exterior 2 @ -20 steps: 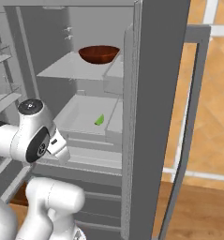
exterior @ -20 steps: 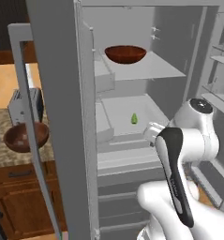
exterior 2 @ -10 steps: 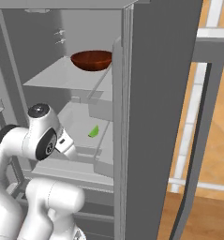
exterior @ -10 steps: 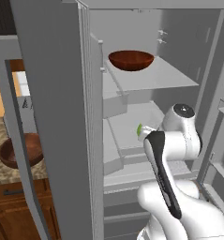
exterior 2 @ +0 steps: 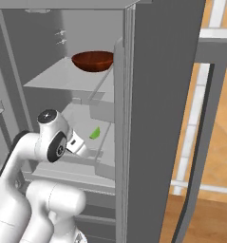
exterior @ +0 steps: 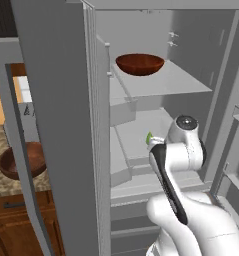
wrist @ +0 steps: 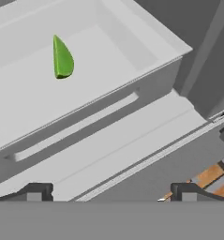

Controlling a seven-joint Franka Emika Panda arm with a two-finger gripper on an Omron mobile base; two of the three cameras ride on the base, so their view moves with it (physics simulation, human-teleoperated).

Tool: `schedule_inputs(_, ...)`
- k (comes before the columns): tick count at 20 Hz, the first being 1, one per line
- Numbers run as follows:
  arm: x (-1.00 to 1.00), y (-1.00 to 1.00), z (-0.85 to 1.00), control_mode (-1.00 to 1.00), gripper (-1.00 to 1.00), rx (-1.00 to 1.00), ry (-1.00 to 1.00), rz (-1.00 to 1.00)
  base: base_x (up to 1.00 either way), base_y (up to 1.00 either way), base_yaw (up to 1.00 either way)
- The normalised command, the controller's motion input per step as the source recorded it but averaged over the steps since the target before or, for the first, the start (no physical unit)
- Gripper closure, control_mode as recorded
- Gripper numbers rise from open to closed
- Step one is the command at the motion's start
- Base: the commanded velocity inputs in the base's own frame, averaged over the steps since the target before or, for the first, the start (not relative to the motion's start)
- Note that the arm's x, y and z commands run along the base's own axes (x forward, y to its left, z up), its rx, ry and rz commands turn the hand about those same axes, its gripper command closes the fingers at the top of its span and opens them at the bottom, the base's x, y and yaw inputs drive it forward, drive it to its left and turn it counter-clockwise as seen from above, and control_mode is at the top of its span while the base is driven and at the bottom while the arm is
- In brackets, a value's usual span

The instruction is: Grab a lemon wedge from the fridge and one ice cube from the ice bowl, and put them in the glass of lemonade.

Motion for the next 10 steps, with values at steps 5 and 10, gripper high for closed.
schedule_inputs(5,0.78,0.0,0.0,-1.0,-1.0,0.0,0.04,0.0,0.0,0.0,0.0)
schedule_inputs(10,0.87,0.0,-0.03,-1.0,-1.0,0.0,0.05,0.0,0.0,0.0,0.0)
